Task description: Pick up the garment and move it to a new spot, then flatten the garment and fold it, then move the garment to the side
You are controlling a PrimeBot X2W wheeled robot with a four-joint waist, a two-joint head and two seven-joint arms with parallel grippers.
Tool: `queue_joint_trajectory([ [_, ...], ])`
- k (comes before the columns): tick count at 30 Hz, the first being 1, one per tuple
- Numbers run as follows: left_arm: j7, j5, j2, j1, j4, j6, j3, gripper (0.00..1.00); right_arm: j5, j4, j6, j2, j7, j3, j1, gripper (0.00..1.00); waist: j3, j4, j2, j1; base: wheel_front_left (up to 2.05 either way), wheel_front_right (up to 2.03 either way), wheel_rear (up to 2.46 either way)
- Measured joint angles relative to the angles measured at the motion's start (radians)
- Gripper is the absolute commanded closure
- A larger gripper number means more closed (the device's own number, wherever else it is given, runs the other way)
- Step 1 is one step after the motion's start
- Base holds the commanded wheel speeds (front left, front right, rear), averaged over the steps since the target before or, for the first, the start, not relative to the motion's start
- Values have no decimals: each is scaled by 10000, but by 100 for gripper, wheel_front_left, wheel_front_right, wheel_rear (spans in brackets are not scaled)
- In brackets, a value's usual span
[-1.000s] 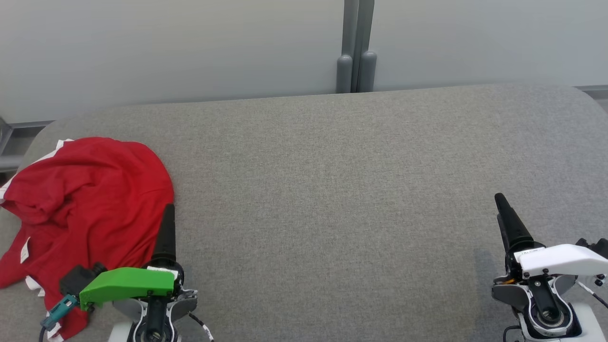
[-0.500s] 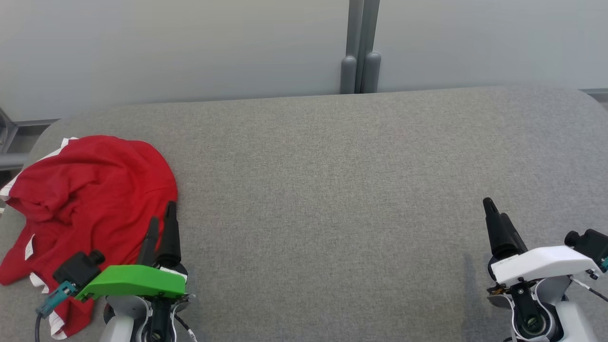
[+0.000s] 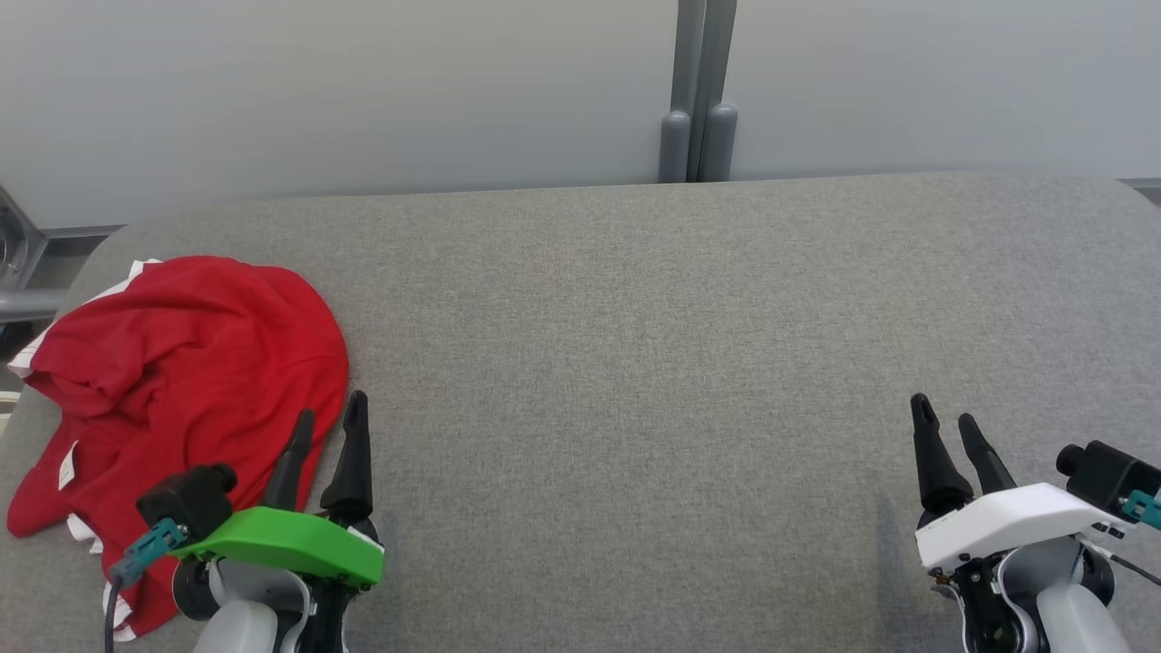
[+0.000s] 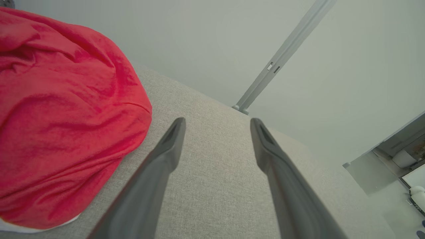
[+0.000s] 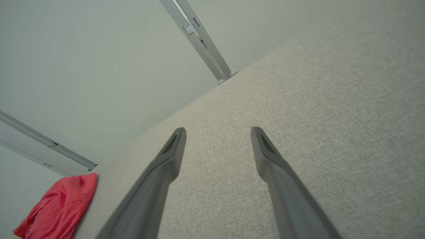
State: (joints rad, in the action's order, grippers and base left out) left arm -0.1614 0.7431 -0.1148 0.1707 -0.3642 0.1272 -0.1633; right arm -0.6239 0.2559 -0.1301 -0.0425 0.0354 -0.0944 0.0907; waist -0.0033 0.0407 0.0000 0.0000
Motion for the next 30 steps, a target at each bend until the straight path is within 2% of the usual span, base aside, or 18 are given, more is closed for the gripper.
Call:
queue_joint_trajectory([
  [14, -251, -1894, -178, 74, -251, 4, -284, 0, 1916, 65, 0, -6, 554, 234, -247, 0, -53, 64, 0, 0, 0, 0, 0],
  [30, -472, -3252, -196, 102, -811, 15, -430, 0, 3476, -82, -2, -33, 1078, 433, -485, 0, -129, 231, 0, 0, 0, 0, 0],
])
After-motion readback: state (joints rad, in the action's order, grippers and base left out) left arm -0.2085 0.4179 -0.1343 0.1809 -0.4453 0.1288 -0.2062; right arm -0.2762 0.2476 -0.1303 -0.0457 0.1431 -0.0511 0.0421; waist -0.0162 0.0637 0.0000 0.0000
